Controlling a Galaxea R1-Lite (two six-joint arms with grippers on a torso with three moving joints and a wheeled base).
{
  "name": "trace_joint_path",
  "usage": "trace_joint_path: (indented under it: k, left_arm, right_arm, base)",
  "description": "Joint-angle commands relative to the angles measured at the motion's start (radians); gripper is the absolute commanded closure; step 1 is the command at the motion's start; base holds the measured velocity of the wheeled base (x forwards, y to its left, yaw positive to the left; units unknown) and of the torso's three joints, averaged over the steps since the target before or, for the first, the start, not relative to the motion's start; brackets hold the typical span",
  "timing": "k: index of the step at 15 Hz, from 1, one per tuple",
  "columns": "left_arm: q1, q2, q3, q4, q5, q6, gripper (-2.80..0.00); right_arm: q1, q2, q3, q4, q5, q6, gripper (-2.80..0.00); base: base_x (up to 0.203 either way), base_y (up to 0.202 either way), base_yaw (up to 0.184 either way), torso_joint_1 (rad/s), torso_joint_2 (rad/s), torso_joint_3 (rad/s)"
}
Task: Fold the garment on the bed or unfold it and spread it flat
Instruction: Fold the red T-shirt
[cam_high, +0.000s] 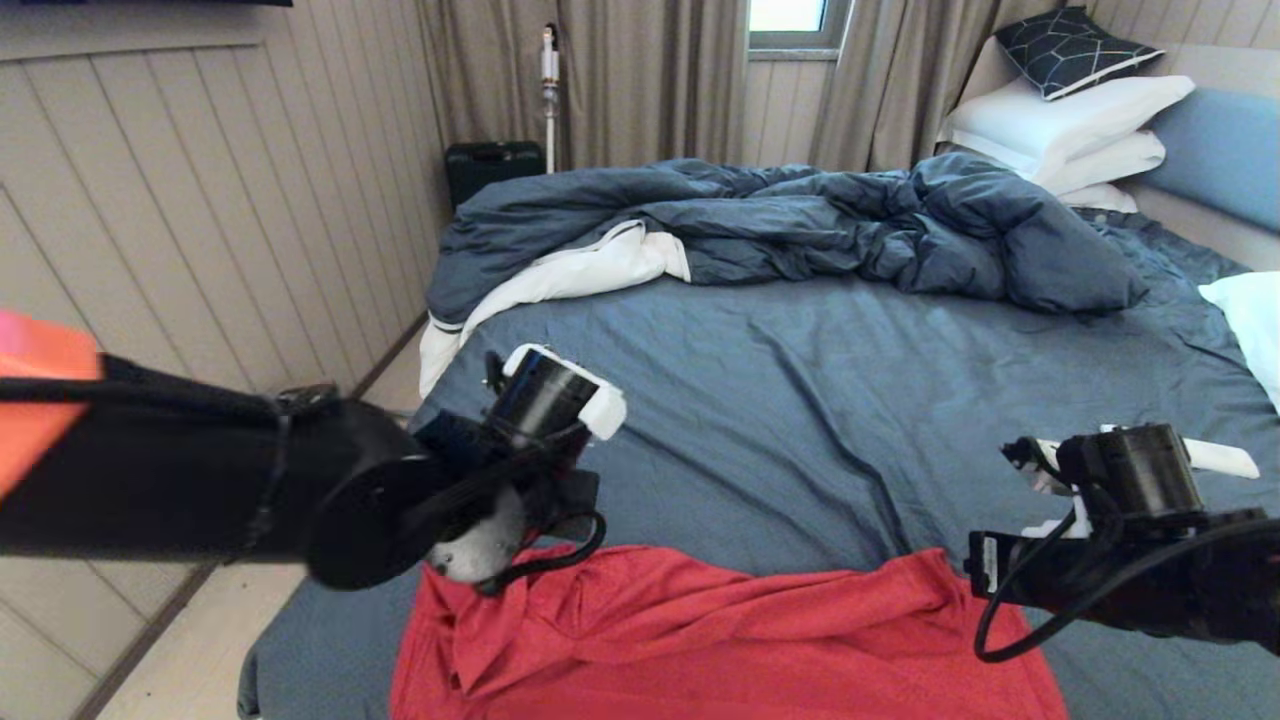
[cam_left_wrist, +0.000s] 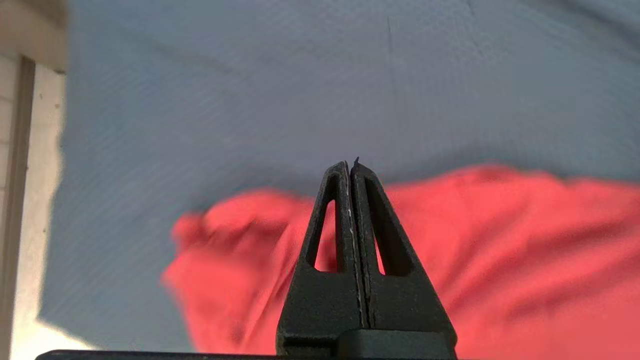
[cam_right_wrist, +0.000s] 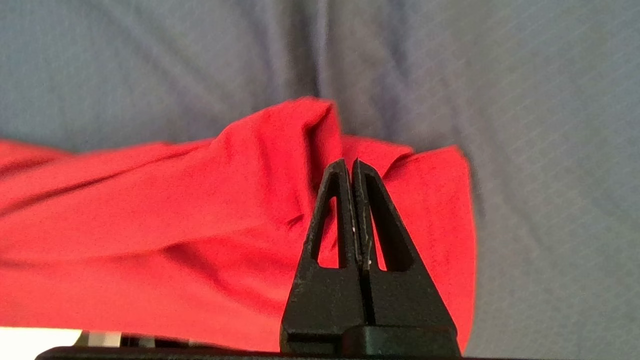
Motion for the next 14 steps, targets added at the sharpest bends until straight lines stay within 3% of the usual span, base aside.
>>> trace_joint_path:
  k: [1,4,9,14]
  left_arm:
    - [0.023,0.180,-0.134,0.044,-0.003,-0.001,0.00]
    - [0.063,0.270,-0.200,0.107,-0.070,0.034,0.00]
    - [0.081,0.287,-0.185,0.119,-0.074,0.024,0.00]
    - [0.077,0.173,0.018,0.097,-0.073,-0.019,0.00]
  right_arm:
    - [0.000,0.005,0.012,-0.014,-0.001,0.001,0.00]
    - [0.002,0.009,0.014,-0.015,0.001,0.001,0.00]
    - [0.001,0.011,0.020,-0.017,0.001,0.001,0.00]
    - [0.000,0.009,0.028,-0.017,0.002,0.001,0.00]
  base:
    - [0.000,0.000,0.000,0.000,0.00,0.000]
    - [0.000,0.000,0.000,0.000,0.00,0.000]
    - [0.000,0.000,0.000,0.000,0.00,0.000]
    - [0.000,0.000,0.000,0.000,0.00,0.000]
